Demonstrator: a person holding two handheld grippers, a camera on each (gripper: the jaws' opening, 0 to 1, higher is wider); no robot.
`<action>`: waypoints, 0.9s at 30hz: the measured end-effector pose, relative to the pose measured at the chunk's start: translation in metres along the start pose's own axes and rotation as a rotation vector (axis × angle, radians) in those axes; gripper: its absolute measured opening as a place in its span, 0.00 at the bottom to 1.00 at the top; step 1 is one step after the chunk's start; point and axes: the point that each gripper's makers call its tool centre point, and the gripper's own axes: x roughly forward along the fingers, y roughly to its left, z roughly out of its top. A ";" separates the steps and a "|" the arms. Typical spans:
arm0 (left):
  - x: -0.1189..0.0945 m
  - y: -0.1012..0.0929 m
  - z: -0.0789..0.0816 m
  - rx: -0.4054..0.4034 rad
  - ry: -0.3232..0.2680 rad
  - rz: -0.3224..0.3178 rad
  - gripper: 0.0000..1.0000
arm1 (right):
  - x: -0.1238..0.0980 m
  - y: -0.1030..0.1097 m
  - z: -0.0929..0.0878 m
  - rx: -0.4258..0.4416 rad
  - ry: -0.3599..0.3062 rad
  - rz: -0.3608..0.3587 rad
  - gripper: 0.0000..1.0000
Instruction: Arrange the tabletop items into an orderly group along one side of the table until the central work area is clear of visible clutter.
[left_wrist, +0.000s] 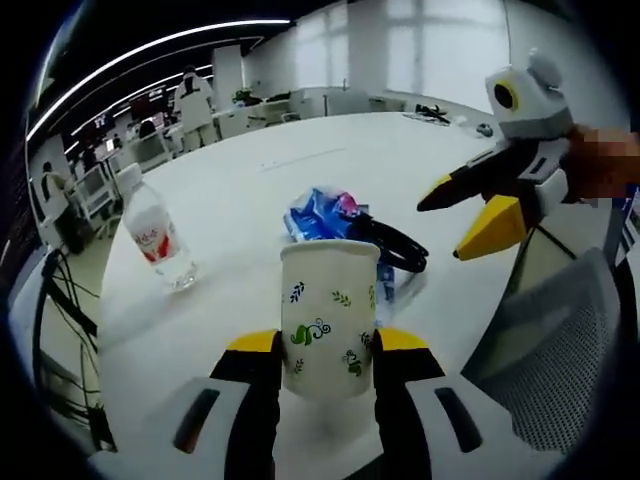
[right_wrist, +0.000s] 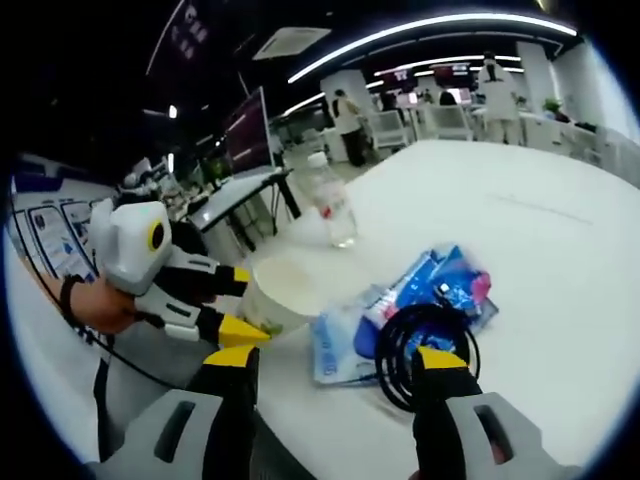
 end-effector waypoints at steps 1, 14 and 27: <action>0.000 -0.001 0.001 0.005 0.000 -0.002 0.35 | 0.000 0.001 0.000 -0.001 0.001 0.001 0.63; 0.004 -0.008 0.000 0.077 0.011 -0.025 0.35 | 0.009 0.014 0.002 -0.005 0.003 0.048 0.61; 0.011 -0.040 0.007 0.343 0.021 -0.086 0.35 | 0.018 0.041 0.001 0.016 0.009 0.150 0.50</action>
